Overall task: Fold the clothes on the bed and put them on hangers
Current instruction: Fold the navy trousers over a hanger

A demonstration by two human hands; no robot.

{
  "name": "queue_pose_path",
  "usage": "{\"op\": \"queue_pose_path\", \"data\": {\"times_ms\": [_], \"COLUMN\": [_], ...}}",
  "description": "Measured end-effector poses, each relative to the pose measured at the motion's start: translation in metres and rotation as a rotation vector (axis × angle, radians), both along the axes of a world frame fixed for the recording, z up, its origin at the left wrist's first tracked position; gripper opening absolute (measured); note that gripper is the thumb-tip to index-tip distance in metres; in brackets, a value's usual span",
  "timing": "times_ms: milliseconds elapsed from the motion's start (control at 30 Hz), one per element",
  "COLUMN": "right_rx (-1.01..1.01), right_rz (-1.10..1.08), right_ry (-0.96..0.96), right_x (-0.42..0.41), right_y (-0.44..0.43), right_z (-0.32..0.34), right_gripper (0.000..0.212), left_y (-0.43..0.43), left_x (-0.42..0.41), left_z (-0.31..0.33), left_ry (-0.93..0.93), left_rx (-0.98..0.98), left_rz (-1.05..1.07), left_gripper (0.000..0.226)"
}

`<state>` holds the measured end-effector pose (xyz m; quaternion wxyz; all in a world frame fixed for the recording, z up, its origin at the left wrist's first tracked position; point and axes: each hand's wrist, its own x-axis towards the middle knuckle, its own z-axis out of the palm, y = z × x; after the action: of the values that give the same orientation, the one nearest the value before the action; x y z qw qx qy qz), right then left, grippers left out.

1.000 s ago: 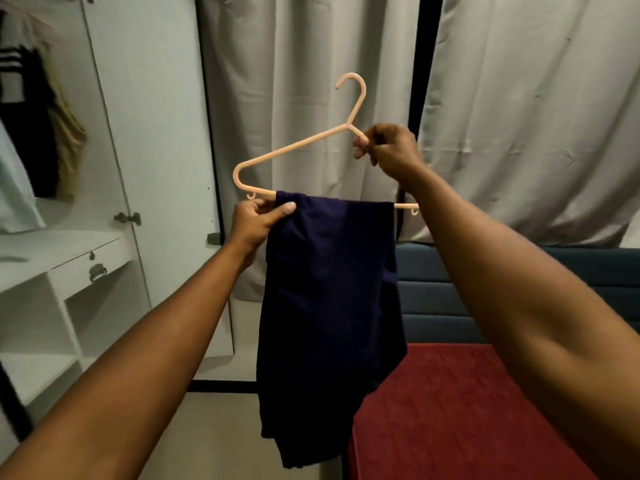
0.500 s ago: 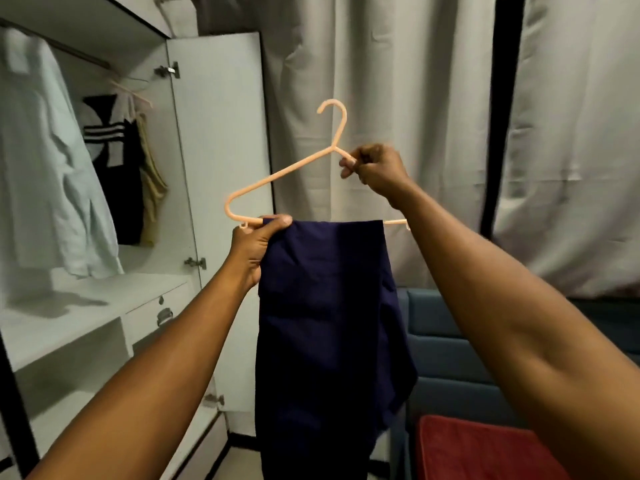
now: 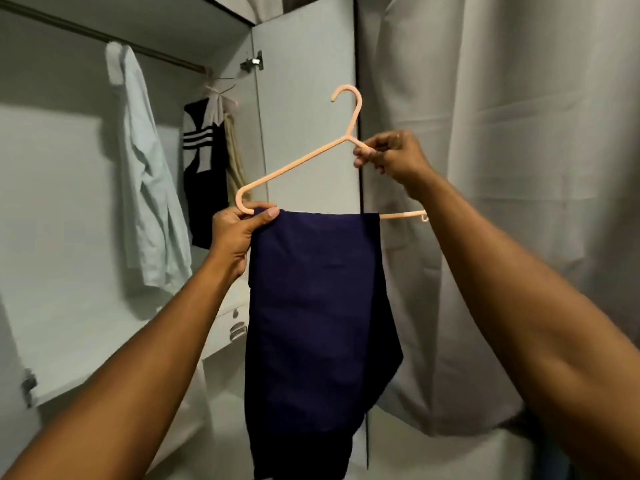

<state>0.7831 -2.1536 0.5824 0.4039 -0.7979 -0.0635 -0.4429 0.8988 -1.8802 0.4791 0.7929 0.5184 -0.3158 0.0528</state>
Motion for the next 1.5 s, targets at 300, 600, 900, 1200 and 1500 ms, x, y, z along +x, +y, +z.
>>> {"op": "queue_pose_path", "data": {"times_ms": [300, 600, 900, 1200, 1500], "right_rx": [-0.012, -0.02, -0.092, -0.267, -0.338], "right_rz": [0.077, 0.089, 0.249, 0.387, 0.609], "right_ry": [-0.04, -0.049, 0.019, 0.041, 0.135], "right_x": [0.148, 0.271, 0.359, 0.453, 0.512], "right_y": [0.028, 0.032, -0.012, -0.016, -0.071], "right_z": [0.015, 0.037, 0.043, 0.086, 0.151], "right_gripper": [0.011, 0.015, 0.017, 0.011, 0.021], "left_y": [-0.007, -0.01, 0.048, -0.004, 0.009], "left_x": [0.12, 0.23, 0.297, 0.364, 0.447], "left_z": [-0.005, 0.019, 0.08, 0.132, 0.208], "left_ry": [0.125, 0.097, -0.137, -0.303, -0.422], "left_rx": [-0.146, -0.174, 0.289, 0.531, 0.394], "left_rz": [0.084, 0.097, 0.046, 0.597, 0.857], "left_gripper": [0.036, 0.039, 0.06, 0.024, 0.022]}}
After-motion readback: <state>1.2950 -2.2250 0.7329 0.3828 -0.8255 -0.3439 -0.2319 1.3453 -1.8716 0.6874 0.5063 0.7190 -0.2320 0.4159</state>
